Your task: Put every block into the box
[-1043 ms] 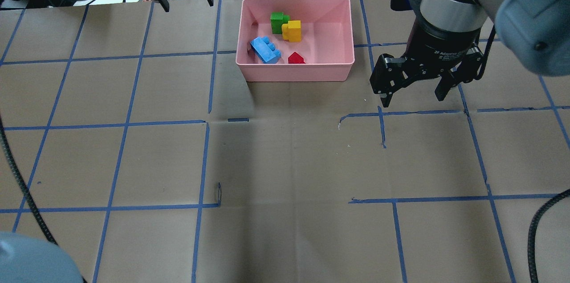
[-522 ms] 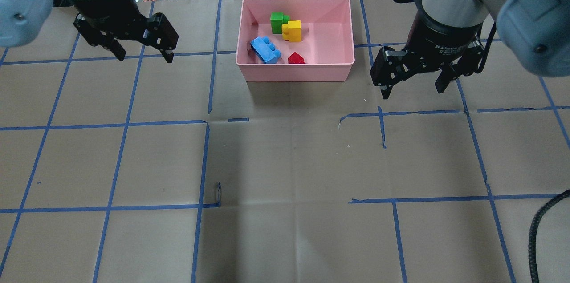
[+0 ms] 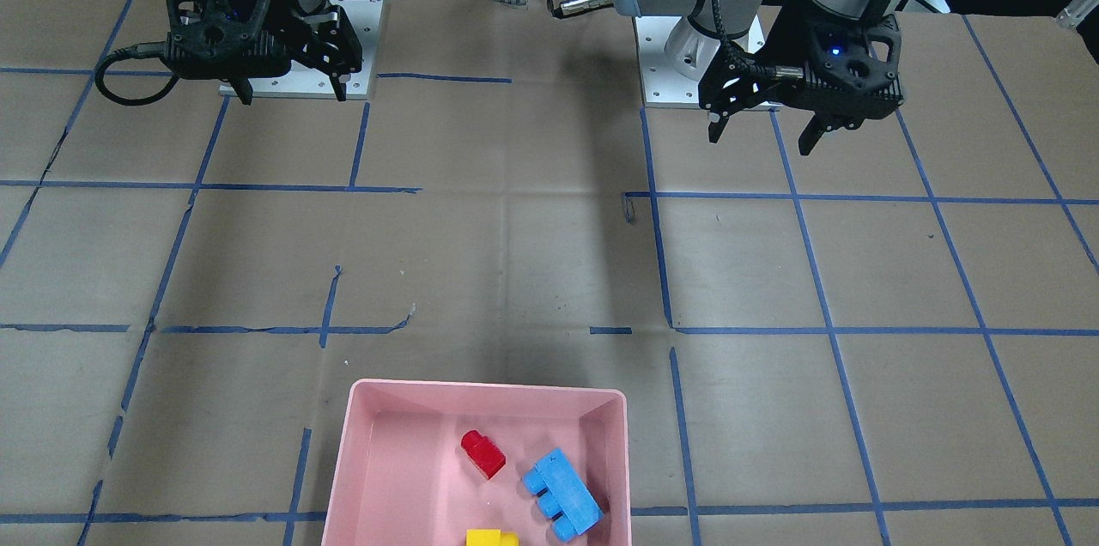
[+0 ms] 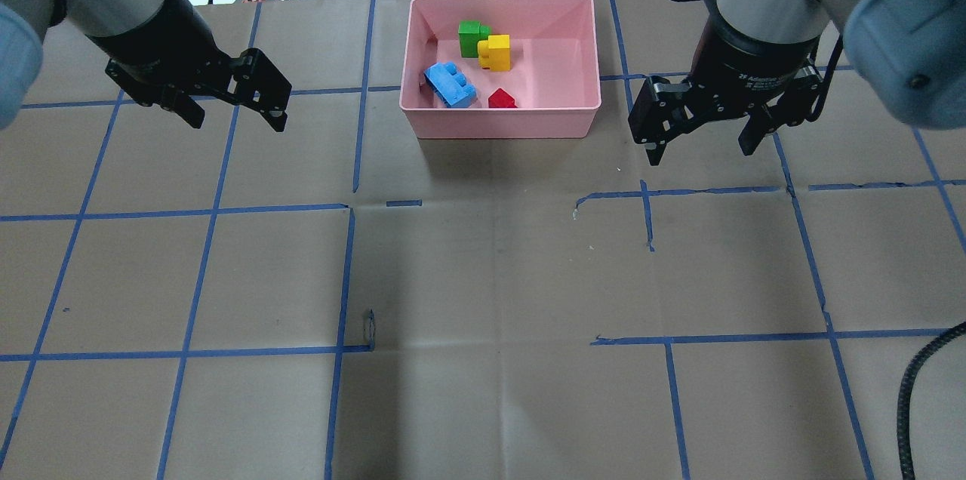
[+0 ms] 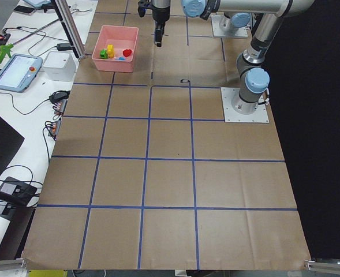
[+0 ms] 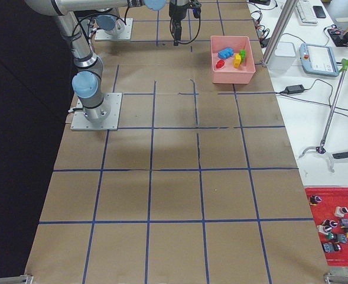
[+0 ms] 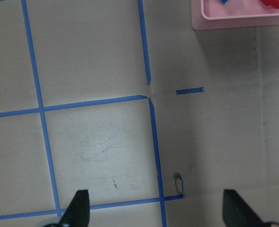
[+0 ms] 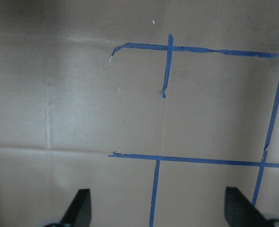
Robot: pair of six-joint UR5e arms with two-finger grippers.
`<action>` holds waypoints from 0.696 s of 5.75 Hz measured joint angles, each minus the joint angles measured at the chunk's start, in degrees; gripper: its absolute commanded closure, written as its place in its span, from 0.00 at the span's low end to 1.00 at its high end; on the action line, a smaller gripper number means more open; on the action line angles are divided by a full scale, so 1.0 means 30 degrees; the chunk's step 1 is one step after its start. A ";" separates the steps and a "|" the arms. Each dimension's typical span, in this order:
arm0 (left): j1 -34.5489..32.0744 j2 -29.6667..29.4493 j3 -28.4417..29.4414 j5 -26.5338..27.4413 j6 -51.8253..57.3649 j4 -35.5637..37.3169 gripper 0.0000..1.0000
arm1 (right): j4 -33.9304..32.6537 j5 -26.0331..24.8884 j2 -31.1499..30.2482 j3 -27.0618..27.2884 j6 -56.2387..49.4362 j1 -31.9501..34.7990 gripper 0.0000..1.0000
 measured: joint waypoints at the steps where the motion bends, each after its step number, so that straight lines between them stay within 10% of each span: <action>1: 0.0005 0.0005 0.0017 -0.0090 -0.0022 -0.0009 0.01 | -0.0010 -0.0009 0.0000 0.0005 0.0000 0.0006 0.00; 4: -0.0020 -0.0055 0.0359 -0.0094 -0.0684 0.0048 0.01 | -0.0052 -0.0015 0.0021 0.0050 0.0000 0.0009 0.00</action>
